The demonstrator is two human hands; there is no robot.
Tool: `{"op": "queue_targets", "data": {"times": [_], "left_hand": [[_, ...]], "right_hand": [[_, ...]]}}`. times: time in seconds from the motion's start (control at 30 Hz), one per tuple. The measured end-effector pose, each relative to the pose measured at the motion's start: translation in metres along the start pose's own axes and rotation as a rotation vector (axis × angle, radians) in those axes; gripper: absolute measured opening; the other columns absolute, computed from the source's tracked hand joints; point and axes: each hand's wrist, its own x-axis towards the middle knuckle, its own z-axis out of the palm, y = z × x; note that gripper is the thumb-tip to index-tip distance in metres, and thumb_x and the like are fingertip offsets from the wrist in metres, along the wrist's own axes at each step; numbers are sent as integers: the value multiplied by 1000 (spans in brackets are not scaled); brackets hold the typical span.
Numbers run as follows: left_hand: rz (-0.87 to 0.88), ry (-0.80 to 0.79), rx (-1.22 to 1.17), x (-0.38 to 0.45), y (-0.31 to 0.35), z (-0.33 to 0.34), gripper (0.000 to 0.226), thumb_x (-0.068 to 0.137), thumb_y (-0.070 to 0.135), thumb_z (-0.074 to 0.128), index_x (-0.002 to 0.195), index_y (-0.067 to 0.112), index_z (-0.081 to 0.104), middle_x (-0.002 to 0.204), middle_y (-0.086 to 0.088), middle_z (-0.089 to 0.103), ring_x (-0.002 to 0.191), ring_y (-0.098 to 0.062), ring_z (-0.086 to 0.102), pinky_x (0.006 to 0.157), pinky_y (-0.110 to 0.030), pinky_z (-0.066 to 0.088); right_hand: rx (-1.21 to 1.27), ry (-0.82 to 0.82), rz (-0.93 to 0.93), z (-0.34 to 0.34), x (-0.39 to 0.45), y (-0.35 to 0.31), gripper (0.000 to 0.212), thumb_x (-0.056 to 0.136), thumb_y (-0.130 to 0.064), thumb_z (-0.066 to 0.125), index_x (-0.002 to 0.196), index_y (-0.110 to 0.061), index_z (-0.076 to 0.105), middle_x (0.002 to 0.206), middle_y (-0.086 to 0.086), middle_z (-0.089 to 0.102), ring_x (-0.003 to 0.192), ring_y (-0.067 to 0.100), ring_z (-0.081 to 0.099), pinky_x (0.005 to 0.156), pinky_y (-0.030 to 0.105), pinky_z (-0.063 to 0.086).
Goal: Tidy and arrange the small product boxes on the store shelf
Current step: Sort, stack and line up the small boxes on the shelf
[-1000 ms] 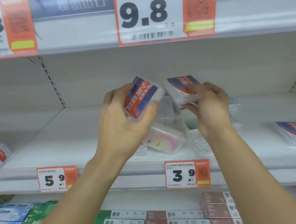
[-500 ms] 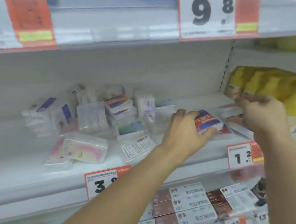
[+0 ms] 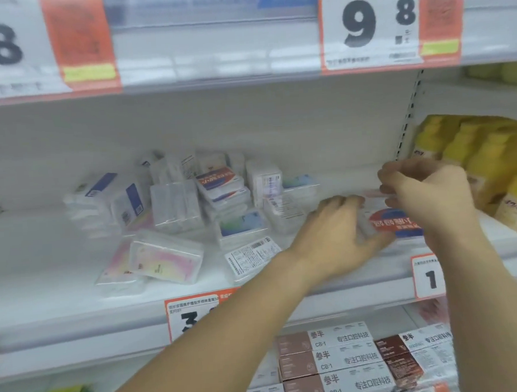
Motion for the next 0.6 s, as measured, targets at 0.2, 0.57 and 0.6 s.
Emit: {"op": "queue_targets", "data": {"times": [0.2, 0.57, 0.6], "left_hand": [[-166, 281, 111, -37, -53, -95, 39, 92, 46, 49, 71, 15, 60, 67, 2, 62, 72, -22, 59, 65, -32, 46], [-487, 575, 428, -111, -200, -198, 55, 80, 56, 65, 127, 28, 56, 136, -7, 48, 129, -32, 35, 100, -47, 34], [-515, 539, 417, -115, -207, -201, 59, 80, 59, 64, 131, 31, 53, 141, -5, 44, 134, -31, 29, 104, -48, 31]], "right_hand": [[-39, -122, -84, 68, -20, -16, 7, 80, -20, 67, 75, -23, 71, 78, 0, 74, 81, 23, 73, 80, 47, 59], [89, -446, -260, 209, -98, -41, 11, 88, -29, 69, 85, -20, 72, 92, -5, 69, 86, 6, 64, 77, 21, 51], [70, -452, -281, 217, -101, -40, 13, 88, -34, 68, 85, -22, 72, 99, -4, 66, 94, 9, 62, 84, 26, 51]]}}
